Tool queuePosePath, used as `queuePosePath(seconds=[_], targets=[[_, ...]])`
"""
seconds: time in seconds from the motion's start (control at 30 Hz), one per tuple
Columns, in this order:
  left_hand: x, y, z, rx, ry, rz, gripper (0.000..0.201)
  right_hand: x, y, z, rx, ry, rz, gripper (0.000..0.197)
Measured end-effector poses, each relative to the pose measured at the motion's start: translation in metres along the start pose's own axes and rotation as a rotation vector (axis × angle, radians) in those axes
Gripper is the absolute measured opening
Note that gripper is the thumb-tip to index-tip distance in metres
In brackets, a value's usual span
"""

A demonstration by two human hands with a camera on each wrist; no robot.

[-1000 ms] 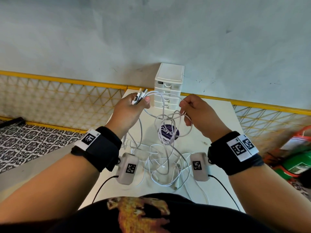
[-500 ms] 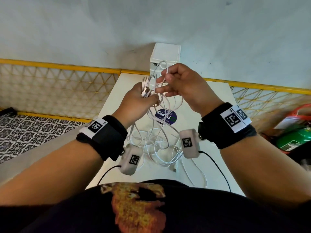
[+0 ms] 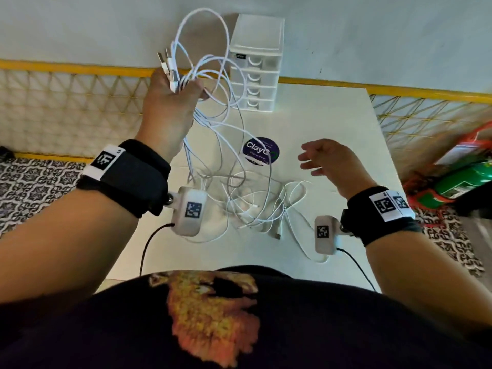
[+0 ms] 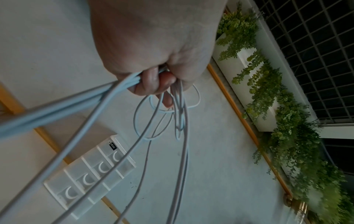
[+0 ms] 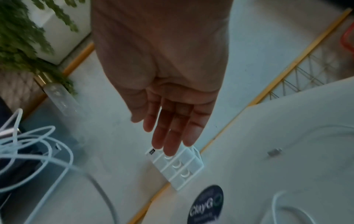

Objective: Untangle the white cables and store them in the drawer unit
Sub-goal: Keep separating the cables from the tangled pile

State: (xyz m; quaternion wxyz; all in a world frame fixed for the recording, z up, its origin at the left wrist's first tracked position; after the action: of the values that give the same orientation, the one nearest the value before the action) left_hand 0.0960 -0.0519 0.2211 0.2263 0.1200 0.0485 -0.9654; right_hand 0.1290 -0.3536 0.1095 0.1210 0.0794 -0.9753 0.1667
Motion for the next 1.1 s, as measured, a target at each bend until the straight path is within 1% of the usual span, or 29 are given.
queuePosePath(seconds=[0.03,0.07,0.13,0.17,0.2,0.23,0.27,0.33,0.4,0.5,0.57,0.63,0.73,0.77,0.83,0.9,0.97,1.03,1.1], targets=[[0.000,0.000,-0.001,0.003,-0.001,0.006,0.016,0.002,0.011,0.006,0.024,0.014,-0.047,0.011],[0.000,-0.001,-0.001,0.006,-0.008,0.005,0.016,0.004,0.025,0.010,0.028,0.020,-0.106,0.016],[0.001,-0.001,-0.001,0.033,-0.021,-0.007,0.014,0.012,0.056,0.010,-0.002,-0.002,-0.234,0.034],[0.001,-0.001,-0.001,0.046,-0.025,-0.016,0.013,0.015,0.070,0.007,0.016,-0.018,-0.270,0.036],[0.002,-0.002,-0.001,0.044,-0.027,-0.024,0.012,0.017,0.080,0.003,0.057,-0.037,-0.272,0.028],[0.003,-0.003,0.000,0.033,-0.027,-0.030,0.012,0.019,0.085,-0.005,0.104,-0.063,-0.229,0.016],[0.004,-0.005,0.000,0.020,-0.031,-0.032,0.012,0.020,0.084,-0.013,0.094,-0.086,-0.169,0.008],[0.005,-0.009,0.000,0.028,-0.037,-0.045,0.013,0.022,0.073,-0.034,0.002,-0.152,-0.038,0.016],[0.004,-0.014,-0.002,0.071,-0.043,-0.056,0.013,0.026,0.061,-0.055,-0.072,-0.235,0.027,0.018],[0.004,-0.018,-0.002,0.118,-0.083,-0.060,0.012,0.037,0.057,-0.088,-0.155,-0.335,0.019,0.021],[0.005,-0.018,-0.002,0.217,-0.146,-0.071,0.019,0.042,0.062,-0.106,-0.176,-0.356,-0.010,0.022],[0.006,-0.017,-0.003,0.357,-0.220,-0.107,0.028,0.046,0.070,-0.117,-0.174,-0.358,-0.041,0.022],[0.007,-0.018,-0.002,0.589,-0.312,-0.181,0.029,0.049,0.080,-0.122,-0.144,-0.325,-0.061,0.030],[0.007,-0.019,-0.002,0.644,-0.331,-0.198,0.030,0.049,0.081,-0.121,-0.142,-0.315,-0.055,0.034],[0.003,-0.023,-0.001,0.678,-0.346,-0.218,0.033,0.046,0.077,-0.122,-0.122,-0.314,-0.024,0.038],[0.000,-0.025,0.001,0.667,-0.342,-0.236,0.030,0.045,0.074,-0.127,-0.081,-0.331,-0.024,0.029],[-0.003,-0.024,0.001,0.671,-0.341,-0.247,0.026,0.049,0.078,-0.134,-0.031,-0.375,-0.065,0.017],[-0.005,-0.022,0.001,0.697,-0.357,-0.241,0.022,0.053,0.086,-0.140,0.009,-0.405,-0.098,0.016],[-0.008,-0.018,0.002,0.751,-0.387,-0.231,0.024,0.053,0.096,-0.146,0.016,-0.408,-0.102,0.019]])
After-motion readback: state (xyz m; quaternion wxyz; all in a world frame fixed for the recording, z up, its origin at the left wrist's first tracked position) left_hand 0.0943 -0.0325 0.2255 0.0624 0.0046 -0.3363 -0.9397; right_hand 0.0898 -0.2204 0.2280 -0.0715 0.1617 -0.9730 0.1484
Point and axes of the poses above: each hand's wrist, its own x-axis away from the middle knuckle, its own y-axis out of the palm, z = x × y, the point moved 6 cm from there along -x, towards the middle knuckle, and after that the axes turned 6 degrees about y, right-handed, at the moved point
